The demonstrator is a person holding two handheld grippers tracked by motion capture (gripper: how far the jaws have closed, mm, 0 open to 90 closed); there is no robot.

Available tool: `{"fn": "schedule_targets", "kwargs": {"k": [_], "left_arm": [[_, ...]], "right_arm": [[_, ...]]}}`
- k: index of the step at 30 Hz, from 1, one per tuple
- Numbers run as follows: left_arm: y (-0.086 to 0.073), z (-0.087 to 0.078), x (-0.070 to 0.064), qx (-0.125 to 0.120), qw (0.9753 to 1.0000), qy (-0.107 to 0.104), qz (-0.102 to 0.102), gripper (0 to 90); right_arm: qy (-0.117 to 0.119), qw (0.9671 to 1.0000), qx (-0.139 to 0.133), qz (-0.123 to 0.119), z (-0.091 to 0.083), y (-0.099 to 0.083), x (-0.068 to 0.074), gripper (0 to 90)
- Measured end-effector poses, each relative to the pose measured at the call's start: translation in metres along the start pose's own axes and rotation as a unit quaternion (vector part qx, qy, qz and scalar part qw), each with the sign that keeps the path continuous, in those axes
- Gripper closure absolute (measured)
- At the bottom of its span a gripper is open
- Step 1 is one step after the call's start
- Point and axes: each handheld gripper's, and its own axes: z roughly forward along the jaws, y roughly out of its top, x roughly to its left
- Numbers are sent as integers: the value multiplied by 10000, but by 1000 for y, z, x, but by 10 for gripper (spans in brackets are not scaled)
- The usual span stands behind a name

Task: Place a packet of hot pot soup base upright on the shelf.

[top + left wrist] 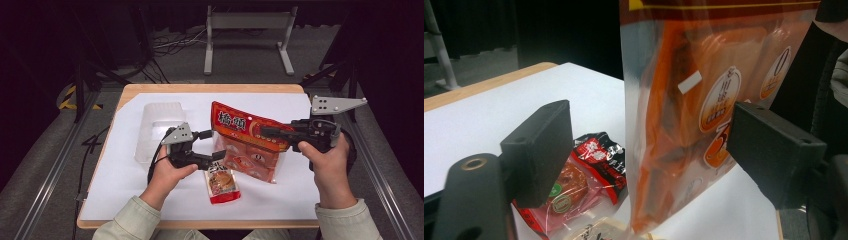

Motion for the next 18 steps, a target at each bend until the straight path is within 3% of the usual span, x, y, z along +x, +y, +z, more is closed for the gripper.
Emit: {"fn": "schedule_targets", "kwargs": {"k": [3,5,7,12,14,17,18], "left_arm": [[0,1,0,36,10000,-34,-41,152],[-1,2,1,101,9998,-162,-26,143],[-1,2,0,117,9997,-216,-32,167],[-1,5,2,33,9994,-353,27,156],[0,8,2,-53,9989,-460,-33,142],[2,10,1,-111,9983,-578,15,128],[3,12,-1,-171,9973,-705,60,127]], "right_arm": [[49,10000,-21,-11,4,0,1,900],[85,10000,-41,-1,6,-1,1,900],[101,9999,-47,-11,8,-1,1,900],[143,9999,-70,-63,13,0,3,900],[186,9998,-76,-66,16,0,3,900],[227,9997,-62,-76,20,0,3,900],[244,9997,-63,-79,21,0,4,900]]}}
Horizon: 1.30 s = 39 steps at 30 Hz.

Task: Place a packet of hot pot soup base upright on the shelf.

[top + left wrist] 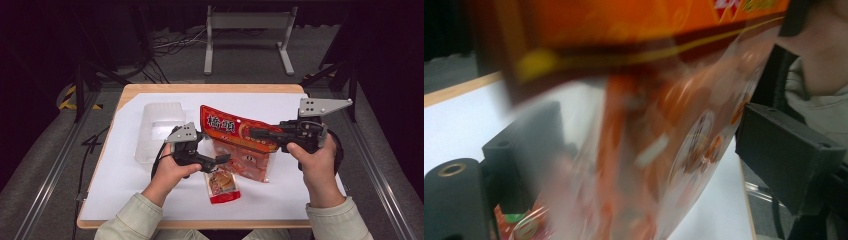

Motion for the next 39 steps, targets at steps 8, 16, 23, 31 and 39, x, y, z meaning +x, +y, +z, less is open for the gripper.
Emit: {"fn": "schedule_targets", "kwargs": {"k": [8,16,23,31,39], "left_arm": [[0,4,-1,-150,9993,-295,164,187],[1,7,-7,-95,9987,-340,362,409],[4,4,-10,131,9983,-425,372,615],[8,2,-19,244,9981,-371,429,710],[8,1,-18,331,9980,-372,383,714]], "right_arm": [[134,9999,-98,16,7,-3,-1,900],[176,9994,-311,34,9,-9,-1,900],[68,9994,-335,27,8,-12,-2,900],[-71,9993,-358,-7,3,-14,-3,900],[-134,9994,-326,-28,4,-15,-5,900]]}}
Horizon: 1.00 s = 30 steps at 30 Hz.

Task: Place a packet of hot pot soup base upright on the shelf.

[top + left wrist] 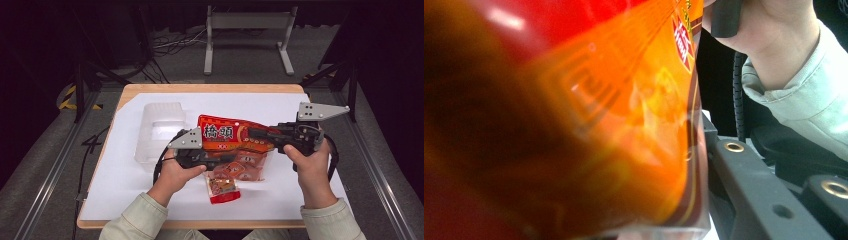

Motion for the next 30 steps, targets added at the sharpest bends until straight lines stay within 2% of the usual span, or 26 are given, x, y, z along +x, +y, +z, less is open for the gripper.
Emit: {"fn": "schedule_targets", "kwargs": {"k": [6,12,14,19,22,26,30], "left_arm": [[1,0,2,40,9999,-73,-94,715],[2,0,1,139,9998,-69,-89,715],[2,0,2,163,9998,-62,-83,715],[2,-5,1,211,9998,-11,-36,716],[1,-10,2,176,9998,48,-39,716],[1,-21,6,156,9997,174,-94,716],[0,-31,10,145,9994,297,-95,716]], "right_arm": [[-46,10000,31,35,0,-1,-3,897],[-136,9999,85,6,-2,-1,-5,856],[-209,9998,74,-7,-5,-1,-6,820],[-458,9988,142,-77,-12,0,-11,651],[-555,9984,71,-50,-19,-2,-15,570],[-720,9974,-3,-35,-29,-7,-18,531],[-928,9957,-17,3,-36,-21,-25,523]]}}
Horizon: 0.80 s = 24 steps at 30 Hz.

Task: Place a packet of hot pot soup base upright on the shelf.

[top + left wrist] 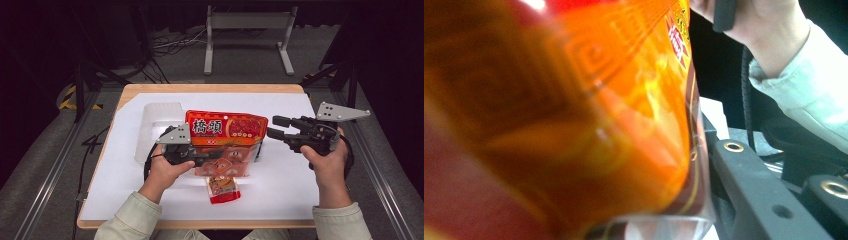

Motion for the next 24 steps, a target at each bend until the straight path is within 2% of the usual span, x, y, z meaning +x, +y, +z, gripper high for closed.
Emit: {"fn": "schedule_targets", "kwargs": {"k": [1,4,6,9,11,21,24], "left_arm": [[0,-3,0,-8,10000,19,-25,716],[5,-12,-2,-84,9998,135,71,715],[7,-17,-3,-193,9997,168,61,715],[10,-25,-4,-347,9993,159,53,715],[11,-28,-5,-381,9991,160,54,715],[20,-37,-8,-453,9988,161,118,715],[23,-39,-6,-464,9986,253,93,715]], "right_arm": [[-119,9999,38,7,0,-4,-3,522],[-283,9994,183,40,3,-12,-11,492],[-428,9988,238,48,4,-18,-17,484],[-535,9979,269,256,7,-30,-32,478],[-610,9972,316,301,8,-35,-37,477],[-776,9953,343,459,8,-52,-56,477],[-841,9943,405,510,9,-56,-60,478]]}}
